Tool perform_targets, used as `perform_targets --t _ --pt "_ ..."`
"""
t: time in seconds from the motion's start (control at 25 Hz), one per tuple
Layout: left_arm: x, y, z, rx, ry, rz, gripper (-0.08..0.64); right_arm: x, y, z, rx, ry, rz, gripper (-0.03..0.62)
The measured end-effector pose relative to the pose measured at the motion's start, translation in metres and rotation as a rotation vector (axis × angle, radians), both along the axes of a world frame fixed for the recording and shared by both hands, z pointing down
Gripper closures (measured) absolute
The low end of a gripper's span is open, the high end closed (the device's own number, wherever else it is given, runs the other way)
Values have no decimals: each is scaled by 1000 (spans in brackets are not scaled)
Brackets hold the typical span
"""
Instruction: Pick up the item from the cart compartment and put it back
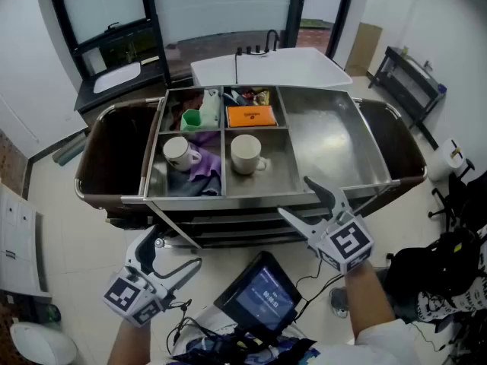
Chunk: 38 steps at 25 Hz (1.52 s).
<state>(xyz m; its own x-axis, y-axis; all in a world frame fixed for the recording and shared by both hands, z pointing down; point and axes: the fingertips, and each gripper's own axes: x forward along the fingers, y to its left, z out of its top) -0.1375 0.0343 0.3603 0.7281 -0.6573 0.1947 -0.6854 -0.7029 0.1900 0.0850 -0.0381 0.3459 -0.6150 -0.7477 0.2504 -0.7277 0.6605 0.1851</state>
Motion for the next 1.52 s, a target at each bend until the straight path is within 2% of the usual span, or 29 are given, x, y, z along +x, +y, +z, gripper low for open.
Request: perform_targets --t 0.16,0.32,0.44,0.56,0.72,0.8,0.92,1.12,1.2,1.52 --pt "45 -56 -15 48 36 -21 94 0 -83 17 -94 74 -106 272" --pt "69 -89 -20 49 43 -34 94 -14 -130 50 -206 133 -181 273" --pt "72 -104 -21 52 30 -18 94 -19 -150 73 -291 201 -181 273" --pt "66 -115 -21 62 14 9 94 -18 -162 95 -404 251 -140 284" --pt "58 -123 -21 69 34 44 94 -16 -169 114 -478 363 -109 289" --pt "54 -126 -18 68 42 60 94 -19 -171 123 -494 428 -107 331" --pt "48 -127 -18 61 53 83 94 -20 -176 128 -487 456 -79 417" --pt "41 -131 -20 65 53 102 94 -19 -172 131 -503 497 -93 442" --pt "41 -131 -22 73 56 107 94 -20 -168 132 -522 499 -99 541" --pt "37 -132 -20 74 56 110 94 -18 -172 122 -491 430 -73 548"
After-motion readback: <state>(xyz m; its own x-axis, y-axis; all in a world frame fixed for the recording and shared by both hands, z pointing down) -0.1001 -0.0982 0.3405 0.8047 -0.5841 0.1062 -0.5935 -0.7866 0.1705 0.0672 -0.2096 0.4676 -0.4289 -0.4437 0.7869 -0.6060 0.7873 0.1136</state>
